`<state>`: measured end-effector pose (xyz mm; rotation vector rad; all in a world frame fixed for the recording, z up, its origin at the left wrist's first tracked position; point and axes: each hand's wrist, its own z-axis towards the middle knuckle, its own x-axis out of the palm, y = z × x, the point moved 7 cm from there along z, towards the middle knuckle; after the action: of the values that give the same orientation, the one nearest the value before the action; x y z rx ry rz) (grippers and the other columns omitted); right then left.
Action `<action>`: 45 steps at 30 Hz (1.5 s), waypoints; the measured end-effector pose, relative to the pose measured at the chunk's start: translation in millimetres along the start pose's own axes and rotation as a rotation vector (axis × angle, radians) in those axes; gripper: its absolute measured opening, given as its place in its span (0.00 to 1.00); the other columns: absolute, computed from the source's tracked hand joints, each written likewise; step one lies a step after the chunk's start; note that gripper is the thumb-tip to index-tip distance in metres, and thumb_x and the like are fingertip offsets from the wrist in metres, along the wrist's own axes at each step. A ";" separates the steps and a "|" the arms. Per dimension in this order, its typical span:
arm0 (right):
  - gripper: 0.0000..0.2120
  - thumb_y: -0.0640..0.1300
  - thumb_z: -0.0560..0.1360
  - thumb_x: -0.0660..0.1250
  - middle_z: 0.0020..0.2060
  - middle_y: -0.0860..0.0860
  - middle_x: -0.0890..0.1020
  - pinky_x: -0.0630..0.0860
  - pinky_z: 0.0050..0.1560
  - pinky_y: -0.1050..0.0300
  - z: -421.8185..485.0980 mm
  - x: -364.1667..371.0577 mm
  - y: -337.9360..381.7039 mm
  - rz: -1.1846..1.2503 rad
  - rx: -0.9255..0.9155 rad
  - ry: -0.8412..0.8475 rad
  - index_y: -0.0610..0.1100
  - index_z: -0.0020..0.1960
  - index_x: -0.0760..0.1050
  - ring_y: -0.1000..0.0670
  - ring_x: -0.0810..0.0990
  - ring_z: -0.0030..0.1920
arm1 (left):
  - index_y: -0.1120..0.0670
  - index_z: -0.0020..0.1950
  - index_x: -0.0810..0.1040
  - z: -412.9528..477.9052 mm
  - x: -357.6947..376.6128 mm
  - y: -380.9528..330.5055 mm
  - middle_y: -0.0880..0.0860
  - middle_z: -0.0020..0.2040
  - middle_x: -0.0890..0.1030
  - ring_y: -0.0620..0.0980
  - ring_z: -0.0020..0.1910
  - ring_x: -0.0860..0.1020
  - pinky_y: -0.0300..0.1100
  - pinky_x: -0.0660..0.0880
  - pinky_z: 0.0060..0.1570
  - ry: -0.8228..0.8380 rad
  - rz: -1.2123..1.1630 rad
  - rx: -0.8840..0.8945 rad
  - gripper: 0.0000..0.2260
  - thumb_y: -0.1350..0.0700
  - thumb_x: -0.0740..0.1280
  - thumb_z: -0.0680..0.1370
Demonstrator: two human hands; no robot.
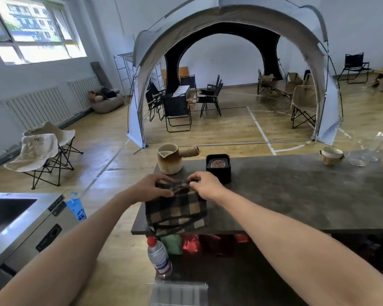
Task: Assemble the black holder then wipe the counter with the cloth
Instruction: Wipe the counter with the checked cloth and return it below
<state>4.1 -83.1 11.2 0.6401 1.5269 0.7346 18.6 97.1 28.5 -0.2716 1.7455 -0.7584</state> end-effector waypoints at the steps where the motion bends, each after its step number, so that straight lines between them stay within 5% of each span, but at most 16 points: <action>1: 0.13 0.46 0.77 0.66 0.60 0.49 0.82 0.74 0.60 0.55 -0.4 10.3 -9.1 -0.047 0.034 -0.019 0.49 0.61 0.80 0.47 0.79 0.61 | 0.49 0.59 0.81 3.1 8.0 8.1 0.51 0.53 0.83 0.51 0.53 0.80 0.36 0.73 0.47 -0.006 0.050 0.000 0.16 0.53 0.76 0.71; 4: 0.15 0.49 0.79 0.60 0.65 0.48 0.76 0.73 0.60 0.51 -11.1 23.1 -17.4 -0.283 -0.001 -0.166 0.52 0.64 0.78 0.44 0.73 0.65 | 0.51 0.61 0.81 1.8 24.6 15.8 0.51 0.56 0.83 0.51 0.55 0.81 0.40 0.75 0.54 -0.070 0.211 0.039 0.15 0.52 0.73 0.74; 7: 0.19 0.52 0.82 0.53 0.75 0.45 0.65 0.63 0.70 0.44 -22.5 33.7 -8.3 -0.493 -0.150 -0.234 0.51 0.69 0.72 0.42 0.57 0.76 | 0.49 0.70 0.73 -11.2 38.6 10.7 0.50 0.71 0.73 0.52 0.71 0.69 0.47 0.65 0.69 -0.196 0.444 0.151 0.23 0.40 0.58 0.79; 10: 0.24 0.53 0.82 0.48 0.79 0.46 0.52 0.45 0.76 0.39 -28.7 63.2 1.7 -0.623 -0.312 -0.098 0.49 0.77 0.60 0.44 0.44 0.79 | 0.47 0.79 0.53 -28.2 67.5 18.2 0.45 0.79 0.51 0.47 0.79 0.47 0.47 0.48 0.77 -0.165 0.505 0.202 0.41 0.29 0.30 0.72; 12: 0.26 0.52 0.83 0.46 0.80 0.47 0.51 0.41 0.76 0.40 -28.1 79.2 -1.9 -0.650 -0.317 0.019 0.47 0.79 0.53 0.46 0.43 0.79 | 0.46 0.78 0.43 -34.6 79.9 26.3 0.44 0.78 0.44 0.45 0.78 0.40 0.44 0.40 0.76 -0.178 0.551 0.190 0.40 0.31 0.24 0.70; 27: 0.27 0.53 0.83 0.44 0.80 0.48 0.48 0.40 0.77 0.45 -43.3 23.5 -68.6 -0.678 -0.294 0.057 0.45 0.80 0.50 0.50 0.42 0.79 | 0.54 0.79 0.48 -10.6 138.9 -32.3 0.50 0.79 0.44 0.48 0.78 0.40 0.44 0.38 0.74 -0.158 0.583 0.242 0.41 0.34 0.25 0.73; 35: 0.33 0.58 0.77 0.34 0.80 0.52 0.46 0.39 0.76 0.47 -81.3 -117.9 -185.8 -0.718 -0.111 -0.027 0.48 0.80 0.48 0.53 0.41 0.79 | 0.54 0.79 0.41 52.1 240.8 -178.9 0.51 0.79 0.38 0.49 0.77 0.35 0.49 0.38 0.77 -0.074 0.543 0.396 0.36 0.39 0.30 0.74; 45: 0.26 0.55 0.83 0.43 0.79 0.56 0.45 0.40 0.77 0.50 -172.0 -314.7 -356.5 -0.701 0.255 -0.181 0.51 0.80 0.46 0.56 0.39 0.78 | 0.56 0.80 0.45 125.4 402.3 -395.5 0.54 0.81 0.43 0.53 0.79 0.40 0.54 0.40 0.76 0.103 0.553 0.711 0.36 0.41 0.35 0.75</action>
<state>-132.0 -565.7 -54.3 0.3024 1.5458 -0.0490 -71.2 -467.2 -58.3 0.7120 1.4291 -0.9238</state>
